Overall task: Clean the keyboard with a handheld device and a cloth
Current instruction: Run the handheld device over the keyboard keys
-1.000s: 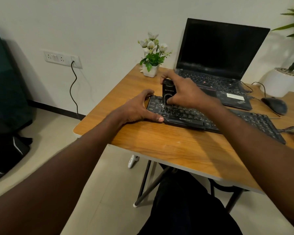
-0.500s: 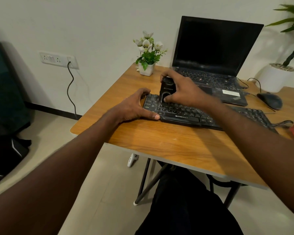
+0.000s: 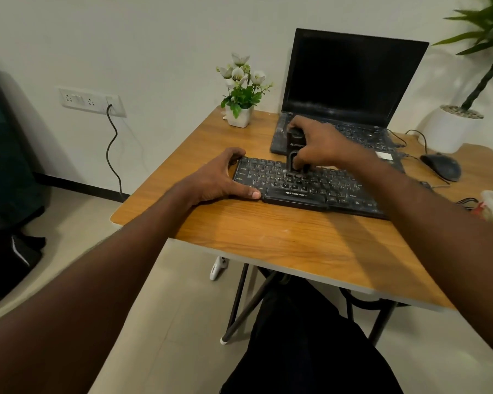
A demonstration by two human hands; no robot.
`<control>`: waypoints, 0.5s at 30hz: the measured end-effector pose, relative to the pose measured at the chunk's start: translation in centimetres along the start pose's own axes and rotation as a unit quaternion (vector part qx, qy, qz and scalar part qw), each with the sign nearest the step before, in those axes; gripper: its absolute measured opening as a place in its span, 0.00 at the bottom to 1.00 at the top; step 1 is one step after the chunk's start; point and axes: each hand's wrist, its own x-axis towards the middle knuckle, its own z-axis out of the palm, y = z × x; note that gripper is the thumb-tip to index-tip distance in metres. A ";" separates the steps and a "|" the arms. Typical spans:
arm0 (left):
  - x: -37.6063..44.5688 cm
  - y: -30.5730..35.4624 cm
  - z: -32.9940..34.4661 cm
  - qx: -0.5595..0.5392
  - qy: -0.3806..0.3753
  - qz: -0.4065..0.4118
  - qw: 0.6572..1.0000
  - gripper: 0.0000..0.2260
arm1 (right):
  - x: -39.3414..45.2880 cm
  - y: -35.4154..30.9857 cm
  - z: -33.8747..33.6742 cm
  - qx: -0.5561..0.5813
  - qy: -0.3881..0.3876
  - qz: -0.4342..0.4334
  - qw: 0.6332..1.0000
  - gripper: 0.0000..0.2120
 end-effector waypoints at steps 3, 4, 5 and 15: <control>0.0 0.0 0.0 -0.006 0.001 -0.001 1.000 0.57 | -0.3 -0.7 -1.3 -0.076 0.000 -0.016 0.997 0.36; 0.0 0.0 0.0 -0.005 0.001 0.000 1.000 0.56 | -0.5 -1.1 -1.0 -0.064 -0.001 -0.029 0.998 0.37; -0.1 0.0 0.0 -0.003 0.000 -0.001 1.000 0.56 | -0.6 -1.4 -0.5 -0.038 -0.006 -0.043 0.998 0.38; -0.1 0.3 0.0 -0.001 0.001 -0.008 1.000 0.56 | -1.0 -1.1 -1.1 -0.058 -0.016 -0.087 0.994 0.35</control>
